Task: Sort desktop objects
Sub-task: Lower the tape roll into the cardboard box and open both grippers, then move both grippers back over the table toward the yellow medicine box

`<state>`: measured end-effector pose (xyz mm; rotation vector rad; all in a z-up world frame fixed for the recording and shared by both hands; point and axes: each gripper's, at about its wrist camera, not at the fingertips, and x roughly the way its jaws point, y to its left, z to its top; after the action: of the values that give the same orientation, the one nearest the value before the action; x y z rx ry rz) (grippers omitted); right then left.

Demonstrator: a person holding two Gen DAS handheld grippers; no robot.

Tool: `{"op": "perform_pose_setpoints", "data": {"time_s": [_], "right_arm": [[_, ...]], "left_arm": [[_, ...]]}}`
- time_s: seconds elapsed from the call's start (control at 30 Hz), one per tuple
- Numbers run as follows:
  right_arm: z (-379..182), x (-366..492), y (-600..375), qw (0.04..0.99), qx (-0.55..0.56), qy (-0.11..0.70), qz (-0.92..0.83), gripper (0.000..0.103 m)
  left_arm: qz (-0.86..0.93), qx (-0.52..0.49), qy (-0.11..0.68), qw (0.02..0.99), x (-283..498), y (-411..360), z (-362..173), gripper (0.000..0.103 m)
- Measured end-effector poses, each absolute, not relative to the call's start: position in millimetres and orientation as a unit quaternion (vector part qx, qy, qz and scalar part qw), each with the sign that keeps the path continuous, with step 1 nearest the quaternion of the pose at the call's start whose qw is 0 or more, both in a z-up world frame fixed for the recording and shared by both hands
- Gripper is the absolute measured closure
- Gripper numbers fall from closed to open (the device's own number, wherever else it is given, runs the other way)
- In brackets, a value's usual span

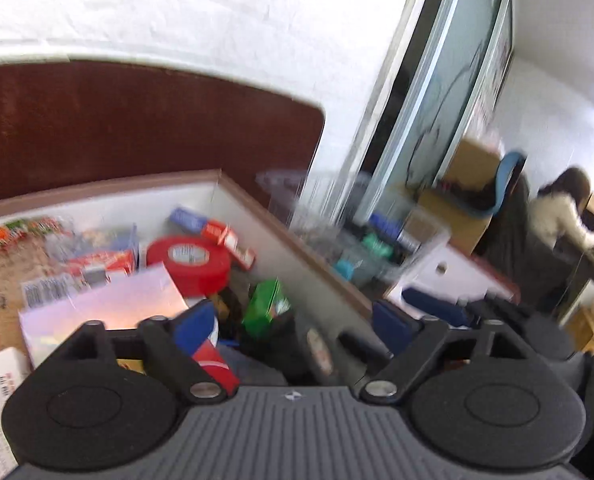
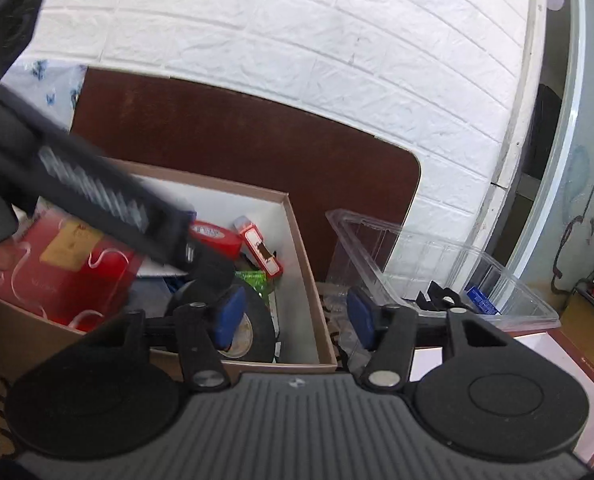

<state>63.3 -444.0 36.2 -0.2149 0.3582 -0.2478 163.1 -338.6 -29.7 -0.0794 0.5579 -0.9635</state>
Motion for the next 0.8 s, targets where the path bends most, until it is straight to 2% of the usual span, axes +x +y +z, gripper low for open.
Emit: {"op": "perform_pose_setpoints", "data": {"time_s": [0.07,0.13,0.33,0.63,0.8], "right_arm": [[37,55,-439,0.973,-0.094,0.174,-0.115,0.023],[37,45,-430,0.975,-0.098,0.168,-0.112,0.018],[35,13,-408,0.978,-0.074,0.170,-0.092,0.015],[21,-23,-373,0.980,-0.014,0.196,-0.039,0.014],[15,-35,-341,0.976,-0.024,0.217,0.006,0.014]], "left_arm": [[-0.461,-0.040,0.253,0.849,151,-331,-23,0.008],[-0.476,-0.040,0.236,0.847,135,-321,-18,0.007],[-0.491,-0.027,0.215,0.844,85,-287,-23,0.006],[-0.435,-0.049,0.245,0.865,39,-229,-40,0.006],[-0.376,-0.062,0.258,0.888,20,-187,-51,0.006]]}}
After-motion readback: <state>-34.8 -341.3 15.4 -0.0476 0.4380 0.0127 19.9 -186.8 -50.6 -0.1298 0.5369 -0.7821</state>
